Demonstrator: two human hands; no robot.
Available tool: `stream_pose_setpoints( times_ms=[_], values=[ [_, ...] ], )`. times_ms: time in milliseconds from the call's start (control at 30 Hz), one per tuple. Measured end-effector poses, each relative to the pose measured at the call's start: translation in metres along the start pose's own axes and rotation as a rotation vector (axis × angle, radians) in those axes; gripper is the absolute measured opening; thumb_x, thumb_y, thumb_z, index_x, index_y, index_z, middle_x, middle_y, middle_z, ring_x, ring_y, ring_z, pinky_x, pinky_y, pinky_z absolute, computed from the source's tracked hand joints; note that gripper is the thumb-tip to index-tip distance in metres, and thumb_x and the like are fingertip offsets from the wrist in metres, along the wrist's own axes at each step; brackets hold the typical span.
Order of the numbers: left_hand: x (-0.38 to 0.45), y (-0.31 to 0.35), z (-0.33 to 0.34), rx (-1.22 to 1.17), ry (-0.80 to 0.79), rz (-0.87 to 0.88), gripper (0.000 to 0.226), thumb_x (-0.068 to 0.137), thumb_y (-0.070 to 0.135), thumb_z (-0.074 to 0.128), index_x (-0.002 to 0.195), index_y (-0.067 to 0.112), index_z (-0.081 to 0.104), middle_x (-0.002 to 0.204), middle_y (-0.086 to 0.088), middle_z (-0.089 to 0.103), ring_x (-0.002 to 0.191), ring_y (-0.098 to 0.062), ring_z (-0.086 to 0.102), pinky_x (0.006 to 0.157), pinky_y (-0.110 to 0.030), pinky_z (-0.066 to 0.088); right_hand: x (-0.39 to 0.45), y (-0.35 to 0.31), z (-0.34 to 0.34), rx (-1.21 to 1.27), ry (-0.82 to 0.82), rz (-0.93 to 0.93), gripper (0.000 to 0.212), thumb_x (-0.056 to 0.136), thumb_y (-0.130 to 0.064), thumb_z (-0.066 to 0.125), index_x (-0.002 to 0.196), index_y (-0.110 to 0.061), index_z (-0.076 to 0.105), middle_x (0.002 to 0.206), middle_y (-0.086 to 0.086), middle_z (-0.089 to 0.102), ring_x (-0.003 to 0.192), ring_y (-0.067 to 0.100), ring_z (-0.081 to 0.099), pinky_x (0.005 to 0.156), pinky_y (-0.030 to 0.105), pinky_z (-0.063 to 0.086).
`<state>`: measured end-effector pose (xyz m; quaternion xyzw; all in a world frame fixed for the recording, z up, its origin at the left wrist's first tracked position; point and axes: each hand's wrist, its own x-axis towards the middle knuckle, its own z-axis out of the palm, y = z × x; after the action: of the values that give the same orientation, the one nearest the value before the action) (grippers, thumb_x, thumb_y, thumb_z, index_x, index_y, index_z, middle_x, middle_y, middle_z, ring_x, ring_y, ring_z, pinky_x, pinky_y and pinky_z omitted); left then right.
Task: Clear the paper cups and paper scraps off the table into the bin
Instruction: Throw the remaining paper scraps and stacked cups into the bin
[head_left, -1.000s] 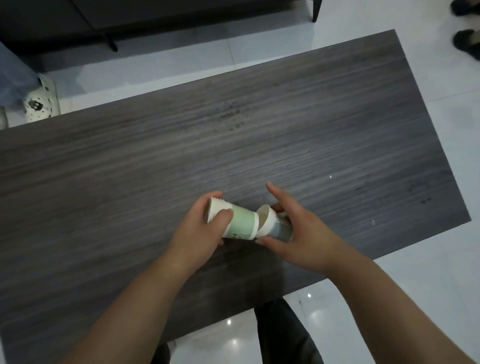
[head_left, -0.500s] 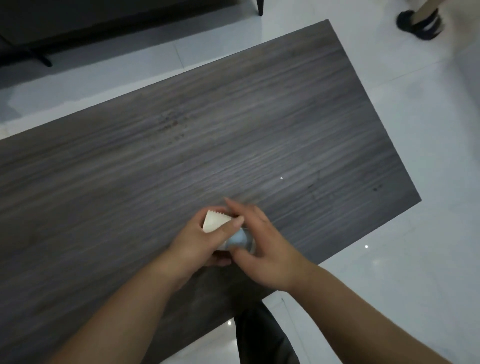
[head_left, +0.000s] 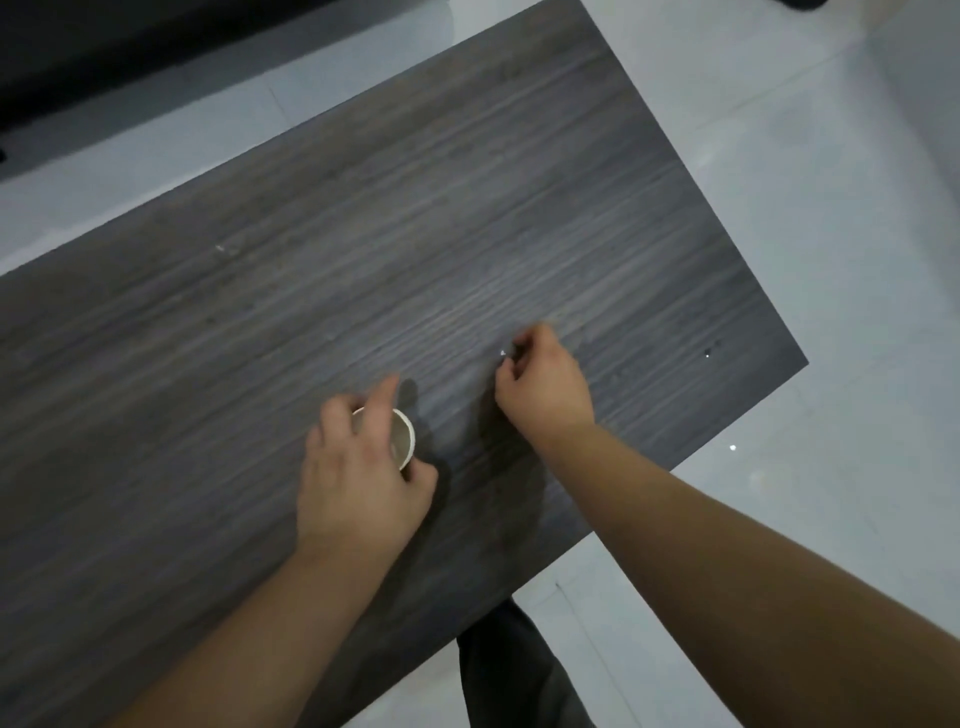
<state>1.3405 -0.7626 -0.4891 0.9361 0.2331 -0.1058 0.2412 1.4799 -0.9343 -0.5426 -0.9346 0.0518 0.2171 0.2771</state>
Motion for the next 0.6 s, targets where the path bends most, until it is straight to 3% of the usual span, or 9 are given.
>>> stream_pose_setpoints(
  times_ms=[133,300,400,500,600],
  values=[
    [-0.004,0.002,-0.003,0.033,-0.052,0.017,0.102,0.077,0.024,0.086,0.162,0.04,0.032,0.138,-0.005,0.046,0.124,-0.033,0.052,0.096,-0.052,0.057,-0.002,0.003,0.001,-0.04,0.015,-0.025,0.018,0.097,-0.037,0.061,0.109,-0.025,0.057,0.092,-0.003,0.071,0.095,0.029,0.069,0.075,0.038,0.052],
    [-0.005,0.0,-0.003,0.031,-0.053,0.04,0.103,0.08,0.024,0.087,0.166,0.039,0.031,0.137,-0.004,0.047,0.122,-0.03,0.052,0.097,-0.047,0.056,-0.002,-0.001,0.003,-0.148,0.016,-0.074,0.014,0.1,-0.036,0.058,0.108,-0.025,0.06,0.093,-0.004,0.07,0.093,0.026,0.069,0.07,0.032,0.04],
    [-0.006,-0.002,-0.004,-0.005,-0.039,0.062,0.11,0.078,0.022,0.089,0.168,0.038,0.029,0.132,-0.003,0.05,0.117,-0.028,0.053,0.094,-0.047,0.056,-0.001,-0.003,0.003,-0.198,0.007,-0.082,0.008,0.102,-0.034,0.056,0.102,-0.027,0.057,0.088,-0.006,0.06,0.091,0.028,0.066,0.069,0.034,0.04],
    [-0.008,-0.01,-0.009,-0.144,-0.057,0.046,0.12,0.079,0.028,0.092,0.169,0.044,0.016,0.131,0.004,0.056,0.121,-0.022,0.056,0.104,-0.046,0.053,-0.001,-0.007,0.001,-0.186,-0.026,-0.061,0.005,0.102,-0.033,0.055,0.1,-0.028,0.054,0.088,-0.005,0.06,0.091,0.027,0.066,0.072,0.037,0.048],
    [-0.019,-0.022,-0.015,-0.314,-0.02,-0.062,0.098,0.074,0.035,0.096,0.152,0.041,0.036,0.126,0.015,0.06,0.12,-0.019,0.061,0.107,-0.052,0.054,-0.003,-0.012,-0.004,-0.086,-0.044,0.001,0.007,0.1,-0.028,0.059,0.103,-0.021,0.062,0.094,0.001,0.068,0.095,0.026,0.068,0.083,0.044,0.058]
  ],
)
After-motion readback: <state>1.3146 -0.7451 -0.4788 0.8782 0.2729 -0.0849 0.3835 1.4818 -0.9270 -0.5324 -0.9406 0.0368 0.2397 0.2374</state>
